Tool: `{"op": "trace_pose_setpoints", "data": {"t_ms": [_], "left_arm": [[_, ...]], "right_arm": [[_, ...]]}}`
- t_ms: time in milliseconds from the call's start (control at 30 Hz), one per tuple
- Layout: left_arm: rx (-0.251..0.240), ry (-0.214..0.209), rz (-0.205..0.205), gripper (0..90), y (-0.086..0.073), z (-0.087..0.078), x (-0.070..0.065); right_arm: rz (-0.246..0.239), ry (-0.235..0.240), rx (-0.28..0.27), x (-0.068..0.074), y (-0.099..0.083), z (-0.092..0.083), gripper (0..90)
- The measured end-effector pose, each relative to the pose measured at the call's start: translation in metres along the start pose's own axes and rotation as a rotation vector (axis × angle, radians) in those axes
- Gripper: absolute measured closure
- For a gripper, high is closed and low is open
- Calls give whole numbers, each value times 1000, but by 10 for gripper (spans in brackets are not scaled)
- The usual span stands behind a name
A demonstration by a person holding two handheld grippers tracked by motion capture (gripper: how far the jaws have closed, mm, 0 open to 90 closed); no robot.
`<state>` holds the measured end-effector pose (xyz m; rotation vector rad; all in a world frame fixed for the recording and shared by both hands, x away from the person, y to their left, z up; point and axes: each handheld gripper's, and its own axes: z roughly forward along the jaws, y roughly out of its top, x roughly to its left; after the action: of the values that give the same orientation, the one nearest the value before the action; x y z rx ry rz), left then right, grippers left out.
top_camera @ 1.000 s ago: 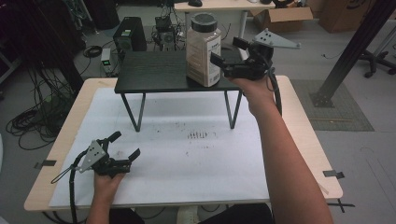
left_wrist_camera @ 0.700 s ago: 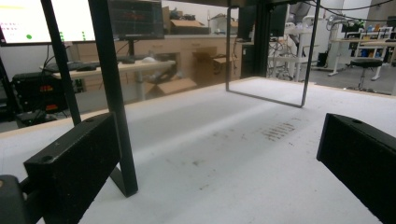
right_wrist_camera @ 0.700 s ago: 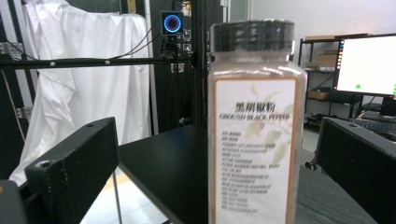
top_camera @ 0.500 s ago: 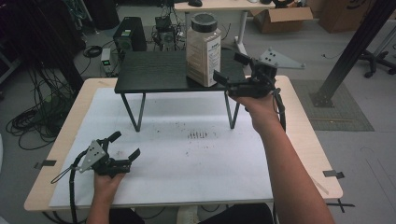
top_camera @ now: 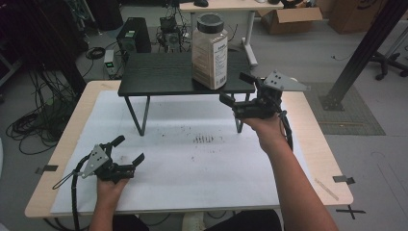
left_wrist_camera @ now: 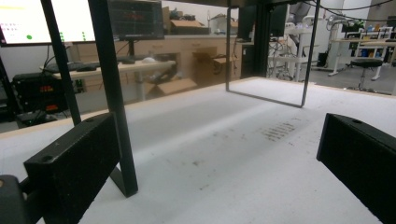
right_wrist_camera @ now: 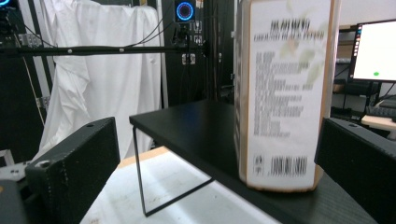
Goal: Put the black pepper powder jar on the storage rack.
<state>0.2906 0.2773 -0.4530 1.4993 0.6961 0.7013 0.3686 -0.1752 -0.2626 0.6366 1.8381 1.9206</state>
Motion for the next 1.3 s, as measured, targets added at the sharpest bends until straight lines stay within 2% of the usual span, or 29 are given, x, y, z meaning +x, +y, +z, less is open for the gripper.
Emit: {"op": "trace_pose_setpoints", "data": {"t_ms": [467, 767, 1067, 1300], "left_arm": [[0, -1, 1, 2, 0, 0, 0], [-1, -1, 0, 2, 0, 0, 0], [-1, -1, -1, 2, 0, 0, 0], [0, 0, -2, 2, 0, 0, 0]], "right_arm": [[34, -4, 27, 4, -52, -6, 0], [60, -13, 43, 1, -85, -7, 0], [65, -20, 66, -2, -109, -7, 0], [92, -36, 83, -5, -127, -6, 0]]}}
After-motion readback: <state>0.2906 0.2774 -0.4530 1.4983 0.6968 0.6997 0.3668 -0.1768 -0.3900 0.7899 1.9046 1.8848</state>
